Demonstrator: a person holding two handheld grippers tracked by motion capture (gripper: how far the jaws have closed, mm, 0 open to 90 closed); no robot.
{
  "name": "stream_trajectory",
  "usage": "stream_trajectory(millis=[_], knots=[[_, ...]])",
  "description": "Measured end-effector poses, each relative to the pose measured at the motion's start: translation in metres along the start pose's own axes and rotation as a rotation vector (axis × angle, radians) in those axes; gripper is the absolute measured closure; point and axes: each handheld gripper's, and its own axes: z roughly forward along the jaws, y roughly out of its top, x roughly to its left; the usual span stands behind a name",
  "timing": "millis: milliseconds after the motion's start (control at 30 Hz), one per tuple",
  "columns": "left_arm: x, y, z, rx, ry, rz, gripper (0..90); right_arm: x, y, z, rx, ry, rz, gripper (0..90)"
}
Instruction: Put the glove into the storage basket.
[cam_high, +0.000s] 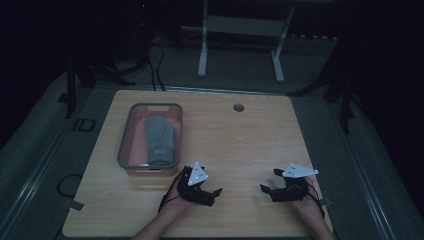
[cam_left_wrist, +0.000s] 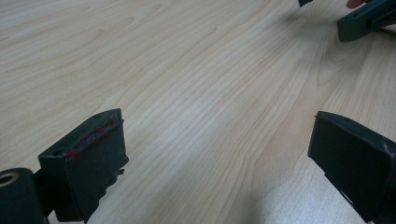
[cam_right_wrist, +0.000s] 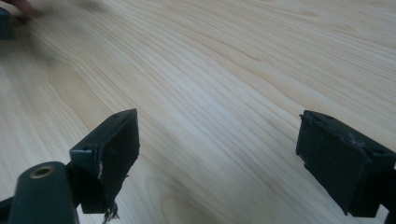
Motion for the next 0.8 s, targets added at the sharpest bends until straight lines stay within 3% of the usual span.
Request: stream_trajectory(millis=[367,800], knots=[[-0.002,-0.004,-0.002,-0.033,-0.002,0.002,4.5,-0.015,-0.020,-0.020,-0.039,-0.043,0.017,13.3],[-0.006,-0.007,-0.001,-0.041,-0.001,0.036,4.5,-0.018,-0.021,-0.018,-0.038,-0.041,-0.008,13.3]])
